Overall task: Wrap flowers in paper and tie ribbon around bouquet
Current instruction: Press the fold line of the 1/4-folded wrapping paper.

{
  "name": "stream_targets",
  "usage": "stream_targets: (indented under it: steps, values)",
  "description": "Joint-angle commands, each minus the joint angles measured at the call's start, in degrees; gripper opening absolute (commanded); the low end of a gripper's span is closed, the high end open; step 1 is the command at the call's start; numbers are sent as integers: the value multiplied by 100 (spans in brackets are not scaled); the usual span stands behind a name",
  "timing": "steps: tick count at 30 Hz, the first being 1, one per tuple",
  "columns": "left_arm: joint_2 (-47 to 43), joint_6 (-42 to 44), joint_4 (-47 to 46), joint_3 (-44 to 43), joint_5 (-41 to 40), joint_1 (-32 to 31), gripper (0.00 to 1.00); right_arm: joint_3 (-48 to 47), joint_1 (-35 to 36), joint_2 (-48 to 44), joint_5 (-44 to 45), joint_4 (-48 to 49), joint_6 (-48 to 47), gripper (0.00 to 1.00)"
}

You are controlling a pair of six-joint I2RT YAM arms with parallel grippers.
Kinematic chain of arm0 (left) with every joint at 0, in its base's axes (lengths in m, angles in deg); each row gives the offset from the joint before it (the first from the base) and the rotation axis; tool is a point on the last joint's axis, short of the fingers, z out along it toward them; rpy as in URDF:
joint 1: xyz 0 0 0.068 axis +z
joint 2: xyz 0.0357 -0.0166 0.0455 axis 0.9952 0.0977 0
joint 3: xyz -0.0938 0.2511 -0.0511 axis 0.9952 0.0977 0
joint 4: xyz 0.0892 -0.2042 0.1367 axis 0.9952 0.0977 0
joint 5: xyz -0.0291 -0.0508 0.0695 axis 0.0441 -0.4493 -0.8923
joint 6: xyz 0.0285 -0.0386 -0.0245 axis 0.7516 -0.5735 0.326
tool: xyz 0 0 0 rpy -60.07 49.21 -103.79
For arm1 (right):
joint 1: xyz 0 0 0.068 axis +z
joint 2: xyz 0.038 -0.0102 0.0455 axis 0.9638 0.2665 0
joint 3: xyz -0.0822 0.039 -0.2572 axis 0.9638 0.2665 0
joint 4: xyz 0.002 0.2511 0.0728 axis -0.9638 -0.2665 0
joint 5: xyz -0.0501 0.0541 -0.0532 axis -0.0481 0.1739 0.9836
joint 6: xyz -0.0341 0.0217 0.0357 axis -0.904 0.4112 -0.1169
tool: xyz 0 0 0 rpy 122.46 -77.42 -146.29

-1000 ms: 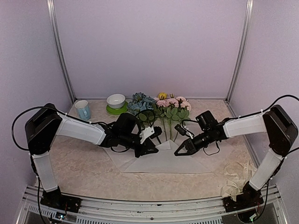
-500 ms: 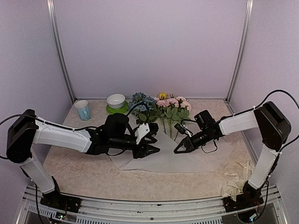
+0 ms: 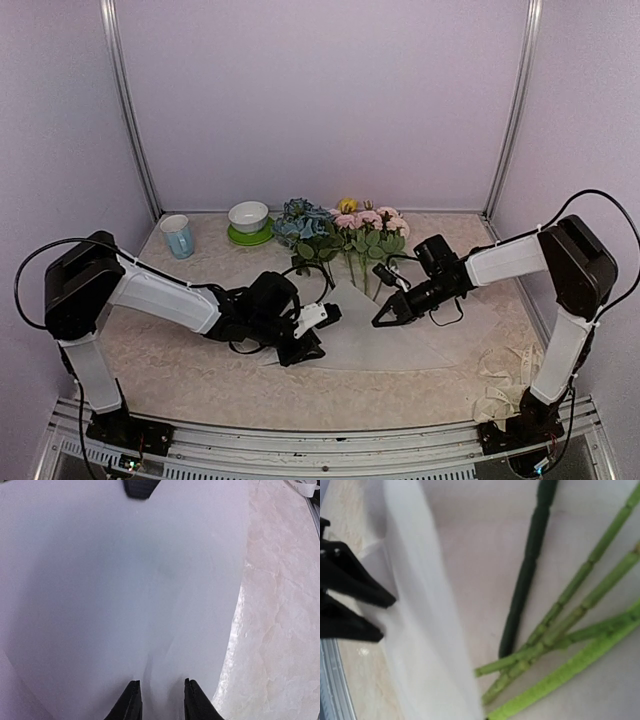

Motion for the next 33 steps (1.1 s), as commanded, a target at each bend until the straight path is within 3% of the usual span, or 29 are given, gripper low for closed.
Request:
stream_targets:
  steps: [1, 5, 9, 19, 25, 28, 33]
  values:
    - [-226, -583, 497, 407, -214, 5, 30, -135, -110, 102, 133, -130, -58, 0]
    - [-455, -1205, 591, 780, -301, 132, 33, -174, -120, 117, 60, -160, -102, 0]
    - [-520, -1677, 828, 782, -345, 328, 25, -259, -120, 157, 104, -298, -190, 0]
    - [-1012, -2582, 2875, 527, -827, 379, 22, -366, -128, 209, 95, -529, -353, 0]
    - [-1528, -2195, 2937, -38, -1189, 164, 27, -384, -129, 210, 134, -613, -383, 0]
    - [-1191, -1840, 2670, -369, -811, 103, 27, -416, -129, 226, 74, -634, -387, 0]
    - [-161, -1478, 2664, -1070, -568, -6, 13, -454, -129, 229, 80, -717, -409, 0]
